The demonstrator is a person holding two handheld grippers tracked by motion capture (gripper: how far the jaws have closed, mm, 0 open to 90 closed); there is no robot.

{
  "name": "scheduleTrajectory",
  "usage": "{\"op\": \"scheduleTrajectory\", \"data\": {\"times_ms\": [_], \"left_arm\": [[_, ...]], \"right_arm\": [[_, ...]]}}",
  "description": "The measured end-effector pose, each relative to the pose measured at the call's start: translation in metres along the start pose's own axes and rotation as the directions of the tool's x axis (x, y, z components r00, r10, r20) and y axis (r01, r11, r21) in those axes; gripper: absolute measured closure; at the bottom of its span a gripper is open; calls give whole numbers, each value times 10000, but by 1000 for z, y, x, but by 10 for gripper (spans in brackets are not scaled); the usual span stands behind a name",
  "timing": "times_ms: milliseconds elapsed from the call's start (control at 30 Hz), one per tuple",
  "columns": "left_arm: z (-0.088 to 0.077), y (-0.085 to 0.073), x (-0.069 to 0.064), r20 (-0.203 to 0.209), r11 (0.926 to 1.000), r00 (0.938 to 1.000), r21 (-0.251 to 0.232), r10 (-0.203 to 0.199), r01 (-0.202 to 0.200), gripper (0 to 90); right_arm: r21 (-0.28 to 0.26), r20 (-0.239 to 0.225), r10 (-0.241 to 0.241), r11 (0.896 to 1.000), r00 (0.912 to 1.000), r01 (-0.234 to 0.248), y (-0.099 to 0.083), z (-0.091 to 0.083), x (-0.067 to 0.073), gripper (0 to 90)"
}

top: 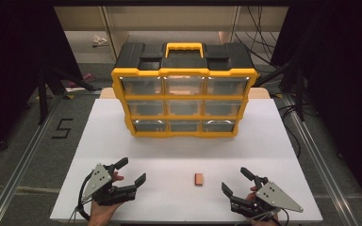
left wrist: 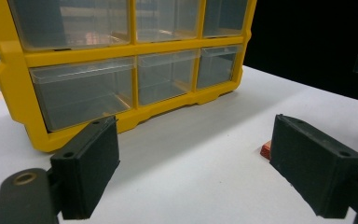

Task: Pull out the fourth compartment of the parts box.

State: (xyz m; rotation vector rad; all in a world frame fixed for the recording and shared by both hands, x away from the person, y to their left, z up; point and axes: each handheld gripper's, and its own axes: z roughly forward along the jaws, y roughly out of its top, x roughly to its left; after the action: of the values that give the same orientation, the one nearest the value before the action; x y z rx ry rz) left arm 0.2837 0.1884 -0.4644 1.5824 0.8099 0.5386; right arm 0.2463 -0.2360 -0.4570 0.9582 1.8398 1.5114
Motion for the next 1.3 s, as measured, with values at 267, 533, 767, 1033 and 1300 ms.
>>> {"op": "scheduleTrajectory", "data": {"times_ms": [267, 533, 767, 1033, 1300], "left_arm": [[0, 0, 0, -32, 10000, 10000, -49, -1, 1, 156], [0, 0, -1, -183, 9998, 9997, -57, 170, -171, 158], [4, 2, -4, -697, 9961, 9936, 59, 886, -884, 164], [11, 4, -12, -948, 9813, 9767, 245, 1924, -1909, 165], [16, 15, -9, -1294, 9650, 9563, 356, 2621, -2597, 172]], "right_arm": [[11, -39, -35, 10000, 10000, 35, 0, 1, 0, 205], [81, -55, -67, 9999, 10000, 68, -1, 1, 1, 207], [151, -29, -111, 9998, 9999, 112, -1, 2, 1, 209], [177, -33, -87, 9998, 10000, 88, -1, 2, 1, 210], [250, -3, -97, 9996, 10000, 97, -2, 3, 0, 210]]}}
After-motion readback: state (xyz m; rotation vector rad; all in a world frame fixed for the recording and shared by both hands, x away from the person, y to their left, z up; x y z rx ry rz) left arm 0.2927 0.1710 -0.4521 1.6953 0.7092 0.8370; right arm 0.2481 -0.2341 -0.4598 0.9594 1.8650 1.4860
